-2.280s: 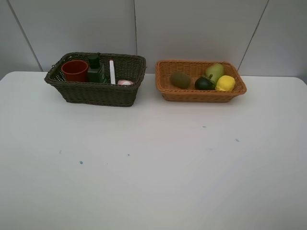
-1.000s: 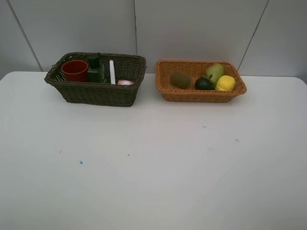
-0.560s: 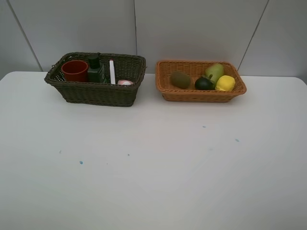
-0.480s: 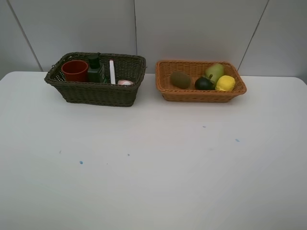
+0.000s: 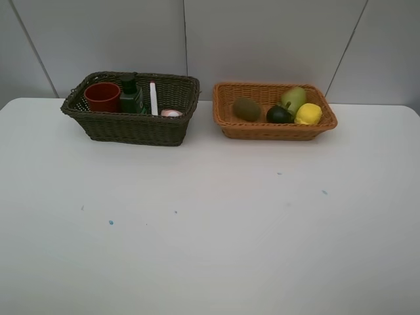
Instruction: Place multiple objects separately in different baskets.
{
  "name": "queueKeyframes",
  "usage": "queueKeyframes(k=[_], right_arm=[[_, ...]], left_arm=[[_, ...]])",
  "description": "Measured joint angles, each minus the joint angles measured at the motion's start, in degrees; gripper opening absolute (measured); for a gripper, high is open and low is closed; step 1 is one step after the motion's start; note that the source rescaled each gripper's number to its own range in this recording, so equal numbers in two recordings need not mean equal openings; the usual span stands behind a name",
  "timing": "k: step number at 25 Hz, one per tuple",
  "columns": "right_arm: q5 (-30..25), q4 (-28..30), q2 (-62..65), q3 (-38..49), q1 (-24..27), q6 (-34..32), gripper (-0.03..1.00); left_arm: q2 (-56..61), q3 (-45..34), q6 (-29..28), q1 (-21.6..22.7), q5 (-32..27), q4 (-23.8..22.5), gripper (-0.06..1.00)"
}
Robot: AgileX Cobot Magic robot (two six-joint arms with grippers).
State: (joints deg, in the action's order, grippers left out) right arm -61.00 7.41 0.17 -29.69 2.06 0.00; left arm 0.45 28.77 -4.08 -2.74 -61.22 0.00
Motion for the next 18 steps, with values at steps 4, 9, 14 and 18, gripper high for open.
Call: queueKeyframes(k=[4, 9, 14, 18], right_arm=[[0.0, 0.0, 0.0, 0.0, 0.0, 0.0, 0.94], [0.0, 0.0, 0.0, 0.0, 0.0, 0.0, 0.94], [0.0, 0.0, 0.0, 0.0, 0.0, 0.0, 0.94], [0.0, 0.0, 0.0, 0.0, 0.0, 0.0, 0.94]], left_arm=[[0.0, 0.0, 0.0, 0.0, 0.0, 0.0, 1.00], [0.0, 0.0, 0.0, 0.0, 0.0, 0.0, 1.00], [0.0, 0.0, 0.0, 0.0, 0.0, 0.0, 1.00], [0.0, 0.0, 0.0, 0.0, 0.0, 0.0, 1.00]])
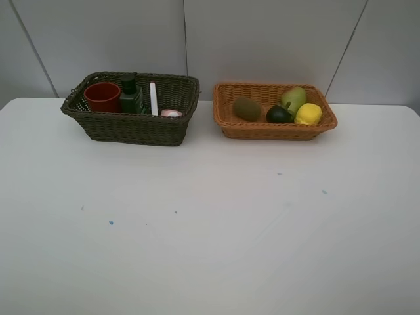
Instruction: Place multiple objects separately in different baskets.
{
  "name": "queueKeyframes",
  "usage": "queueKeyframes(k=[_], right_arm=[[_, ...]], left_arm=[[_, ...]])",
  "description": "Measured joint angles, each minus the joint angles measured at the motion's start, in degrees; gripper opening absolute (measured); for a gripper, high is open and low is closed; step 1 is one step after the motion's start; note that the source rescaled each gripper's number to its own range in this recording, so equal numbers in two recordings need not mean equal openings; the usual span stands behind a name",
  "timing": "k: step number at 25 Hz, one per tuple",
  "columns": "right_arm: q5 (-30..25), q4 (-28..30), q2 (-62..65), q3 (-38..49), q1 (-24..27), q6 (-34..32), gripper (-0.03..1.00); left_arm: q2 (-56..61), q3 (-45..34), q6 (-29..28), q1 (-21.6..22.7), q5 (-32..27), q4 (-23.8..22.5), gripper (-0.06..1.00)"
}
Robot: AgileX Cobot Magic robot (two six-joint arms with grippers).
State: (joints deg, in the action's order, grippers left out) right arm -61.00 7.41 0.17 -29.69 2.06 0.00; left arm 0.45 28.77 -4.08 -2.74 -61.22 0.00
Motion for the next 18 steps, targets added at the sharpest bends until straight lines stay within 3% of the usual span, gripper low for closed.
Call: queueKeyframes(k=[18], right_arm=[[0.0, 0.0, 0.0, 0.0, 0.0, 0.0, 0.94]], left_arm=[[0.0, 0.0, 0.0, 0.0, 0.0, 0.0, 1.00]])
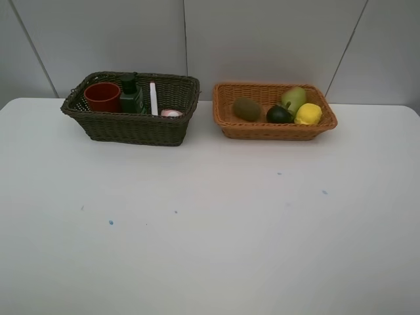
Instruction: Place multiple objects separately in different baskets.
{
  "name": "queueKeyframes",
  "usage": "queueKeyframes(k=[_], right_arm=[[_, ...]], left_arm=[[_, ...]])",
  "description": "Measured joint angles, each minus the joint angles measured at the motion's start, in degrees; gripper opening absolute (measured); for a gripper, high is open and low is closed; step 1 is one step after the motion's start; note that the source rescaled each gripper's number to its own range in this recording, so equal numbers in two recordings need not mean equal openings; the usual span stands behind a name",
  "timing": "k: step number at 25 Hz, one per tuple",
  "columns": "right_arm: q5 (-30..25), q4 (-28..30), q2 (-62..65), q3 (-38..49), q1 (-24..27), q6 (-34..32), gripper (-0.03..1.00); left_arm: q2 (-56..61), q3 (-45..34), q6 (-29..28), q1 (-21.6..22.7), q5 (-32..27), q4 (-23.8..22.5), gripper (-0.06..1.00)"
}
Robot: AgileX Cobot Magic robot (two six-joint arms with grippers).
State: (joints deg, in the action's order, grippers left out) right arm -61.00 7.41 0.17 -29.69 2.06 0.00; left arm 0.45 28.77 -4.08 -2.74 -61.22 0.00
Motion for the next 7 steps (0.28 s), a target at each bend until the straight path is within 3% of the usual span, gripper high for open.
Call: queueKeyframes(k=[7], right_arm=[[0.0, 0.0, 0.0, 0.0, 0.0, 0.0, 0.94]], left_arm=[[0.0, 0.0, 0.0, 0.0, 0.0, 0.0, 1.00]])
